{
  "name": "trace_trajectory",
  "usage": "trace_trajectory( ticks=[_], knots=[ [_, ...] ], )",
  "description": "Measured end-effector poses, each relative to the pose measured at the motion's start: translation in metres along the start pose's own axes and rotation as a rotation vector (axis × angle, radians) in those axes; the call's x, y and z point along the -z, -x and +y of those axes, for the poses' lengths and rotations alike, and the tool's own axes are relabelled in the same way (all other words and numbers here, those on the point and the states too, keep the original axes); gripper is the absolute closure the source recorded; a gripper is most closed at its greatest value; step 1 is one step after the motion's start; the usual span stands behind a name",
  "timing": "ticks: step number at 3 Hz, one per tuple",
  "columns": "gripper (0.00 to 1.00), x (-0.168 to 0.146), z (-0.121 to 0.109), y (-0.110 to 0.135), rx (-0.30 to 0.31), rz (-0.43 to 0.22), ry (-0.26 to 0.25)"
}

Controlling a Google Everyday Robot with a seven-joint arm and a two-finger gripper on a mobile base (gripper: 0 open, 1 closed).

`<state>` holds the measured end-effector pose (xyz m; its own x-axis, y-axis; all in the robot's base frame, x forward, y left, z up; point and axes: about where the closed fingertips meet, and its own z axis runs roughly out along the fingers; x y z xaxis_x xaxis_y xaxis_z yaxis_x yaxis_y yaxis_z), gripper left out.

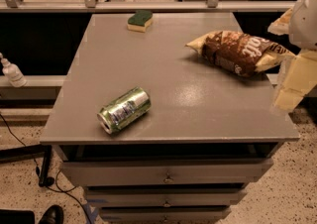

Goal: Move brown chip bag near sponge

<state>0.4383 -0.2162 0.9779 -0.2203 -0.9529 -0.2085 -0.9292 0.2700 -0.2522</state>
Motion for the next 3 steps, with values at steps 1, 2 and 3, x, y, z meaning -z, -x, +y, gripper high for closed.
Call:
trace_trajectory(
  ticks=[1,2,3],
  knots=[
    [0.00,-0.001,-0.004,0.001,0.004,-0.005,-0.016],
    [0.00,-0.012,-0.017,-0.004,0.000,-0.019,-0.064],
    [0.00,-0.039,-0.056,-0.016,-0.017,-0.067,-0.155]
  ],
)
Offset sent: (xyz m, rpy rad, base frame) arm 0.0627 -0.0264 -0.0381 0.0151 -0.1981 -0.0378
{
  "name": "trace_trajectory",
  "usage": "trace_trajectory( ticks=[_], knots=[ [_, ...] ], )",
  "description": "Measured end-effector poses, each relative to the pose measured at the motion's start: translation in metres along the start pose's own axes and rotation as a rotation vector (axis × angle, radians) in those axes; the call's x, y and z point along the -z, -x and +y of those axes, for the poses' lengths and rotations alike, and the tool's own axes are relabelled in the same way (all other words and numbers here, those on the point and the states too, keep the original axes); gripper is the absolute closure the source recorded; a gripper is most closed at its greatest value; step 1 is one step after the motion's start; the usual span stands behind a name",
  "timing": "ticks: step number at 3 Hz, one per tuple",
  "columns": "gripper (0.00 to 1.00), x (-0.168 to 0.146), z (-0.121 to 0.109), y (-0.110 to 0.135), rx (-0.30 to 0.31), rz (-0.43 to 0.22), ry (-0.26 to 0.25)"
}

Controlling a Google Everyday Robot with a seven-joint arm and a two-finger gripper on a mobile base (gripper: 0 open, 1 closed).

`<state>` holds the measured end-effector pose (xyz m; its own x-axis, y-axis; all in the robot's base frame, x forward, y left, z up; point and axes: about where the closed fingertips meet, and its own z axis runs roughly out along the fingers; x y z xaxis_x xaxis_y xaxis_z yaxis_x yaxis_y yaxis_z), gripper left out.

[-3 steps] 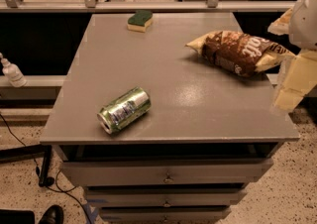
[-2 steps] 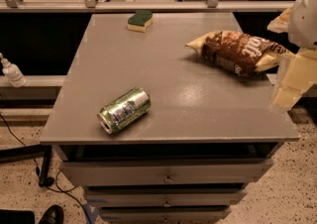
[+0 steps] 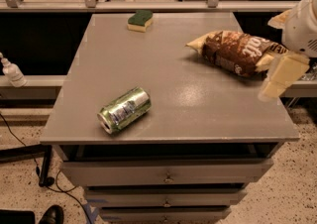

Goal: Move brown chip bag near sponge

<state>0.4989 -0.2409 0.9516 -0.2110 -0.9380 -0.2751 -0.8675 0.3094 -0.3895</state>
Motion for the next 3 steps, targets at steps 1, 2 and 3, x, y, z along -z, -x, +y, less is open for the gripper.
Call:
trace_trajectory(
  ticks=[1,2,3],
  knots=[
    [0.00,-0.031,-0.038,-0.008,-0.022,-0.045,-0.069],
    [0.00,-0.064,-0.064,-0.013,-0.065,-0.081,-0.087],
    [0.16,-0.095,-0.082,-0.020,-0.157,-0.133,-0.075]
  ],
)
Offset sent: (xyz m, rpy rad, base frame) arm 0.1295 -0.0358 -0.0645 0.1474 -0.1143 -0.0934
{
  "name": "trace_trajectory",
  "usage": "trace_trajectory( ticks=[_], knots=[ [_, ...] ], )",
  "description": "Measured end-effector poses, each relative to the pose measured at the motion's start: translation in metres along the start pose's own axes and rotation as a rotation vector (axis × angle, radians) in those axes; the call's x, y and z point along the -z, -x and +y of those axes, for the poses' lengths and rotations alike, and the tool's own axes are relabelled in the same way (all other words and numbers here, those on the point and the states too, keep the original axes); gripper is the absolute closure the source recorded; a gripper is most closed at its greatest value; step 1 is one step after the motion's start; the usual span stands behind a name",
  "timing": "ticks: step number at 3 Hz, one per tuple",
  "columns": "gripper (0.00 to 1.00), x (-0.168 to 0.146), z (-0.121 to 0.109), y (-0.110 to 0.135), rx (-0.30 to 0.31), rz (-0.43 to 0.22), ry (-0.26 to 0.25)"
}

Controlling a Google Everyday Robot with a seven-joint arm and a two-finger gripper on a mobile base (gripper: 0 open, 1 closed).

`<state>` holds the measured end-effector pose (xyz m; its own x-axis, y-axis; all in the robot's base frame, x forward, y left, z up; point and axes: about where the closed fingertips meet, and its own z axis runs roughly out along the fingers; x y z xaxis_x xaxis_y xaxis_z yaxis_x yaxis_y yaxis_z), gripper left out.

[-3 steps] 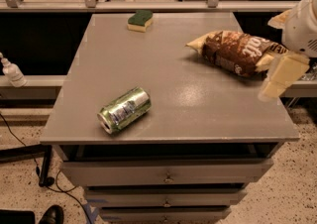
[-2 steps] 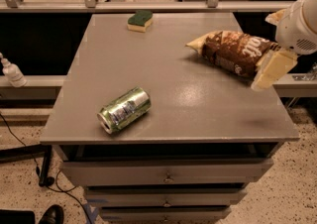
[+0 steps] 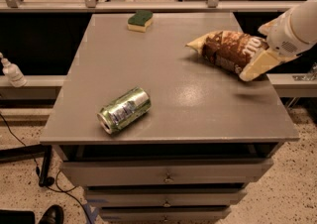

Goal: Move brown chip bag near sponge

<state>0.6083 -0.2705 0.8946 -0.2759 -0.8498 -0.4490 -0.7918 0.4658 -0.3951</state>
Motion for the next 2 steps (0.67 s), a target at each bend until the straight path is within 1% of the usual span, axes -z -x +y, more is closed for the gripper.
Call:
trace_trajectory(
  ticks=[1,2],
  knots=[
    [0.40,-0.019,-0.008,0.003,-0.084,-0.054,0.018],
    [0.63,-0.021,-0.013,0.016,-0.127,-0.114,0.022]
  ],
)
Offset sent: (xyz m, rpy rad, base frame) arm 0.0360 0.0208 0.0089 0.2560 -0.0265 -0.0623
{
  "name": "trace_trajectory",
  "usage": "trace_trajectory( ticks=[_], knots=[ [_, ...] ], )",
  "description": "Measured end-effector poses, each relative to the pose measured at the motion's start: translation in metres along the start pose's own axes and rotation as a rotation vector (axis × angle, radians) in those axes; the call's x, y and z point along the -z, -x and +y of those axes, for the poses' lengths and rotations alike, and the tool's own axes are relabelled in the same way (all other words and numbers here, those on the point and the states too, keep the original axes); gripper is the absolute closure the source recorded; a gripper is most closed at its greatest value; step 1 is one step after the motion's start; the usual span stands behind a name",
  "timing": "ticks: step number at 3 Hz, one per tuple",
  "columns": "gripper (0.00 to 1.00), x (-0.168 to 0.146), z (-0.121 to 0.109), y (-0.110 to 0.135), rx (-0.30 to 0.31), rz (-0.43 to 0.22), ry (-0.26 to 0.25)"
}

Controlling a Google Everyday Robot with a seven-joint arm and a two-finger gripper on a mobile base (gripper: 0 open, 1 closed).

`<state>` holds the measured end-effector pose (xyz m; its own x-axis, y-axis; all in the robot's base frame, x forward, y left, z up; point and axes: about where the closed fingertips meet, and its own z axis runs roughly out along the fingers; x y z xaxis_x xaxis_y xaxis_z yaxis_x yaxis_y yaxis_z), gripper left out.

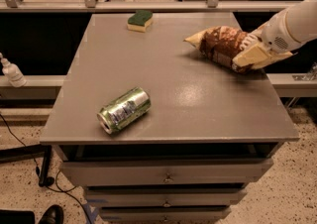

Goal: Move brown chip bag near sponge

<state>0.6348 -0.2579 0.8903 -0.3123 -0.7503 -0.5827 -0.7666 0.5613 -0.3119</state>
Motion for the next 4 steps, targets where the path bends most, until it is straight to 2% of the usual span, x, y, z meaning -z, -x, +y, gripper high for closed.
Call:
trace_trajectory(
  ticks=[1,2,3,4],
  knots=[
    [0.87,0.006,-0.001,0.025,-0.006,-0.069,0.000],
    [1.00,0.013,-0.003,0.057,0.007,-0.142,-0.019],
    [1.00,0.026,-0.011,0.093,0.035,-0.225,-0.069],
    [1.00,0.026,-0.011,0.093,0.035,-0.225,-0.069]
  ],
)
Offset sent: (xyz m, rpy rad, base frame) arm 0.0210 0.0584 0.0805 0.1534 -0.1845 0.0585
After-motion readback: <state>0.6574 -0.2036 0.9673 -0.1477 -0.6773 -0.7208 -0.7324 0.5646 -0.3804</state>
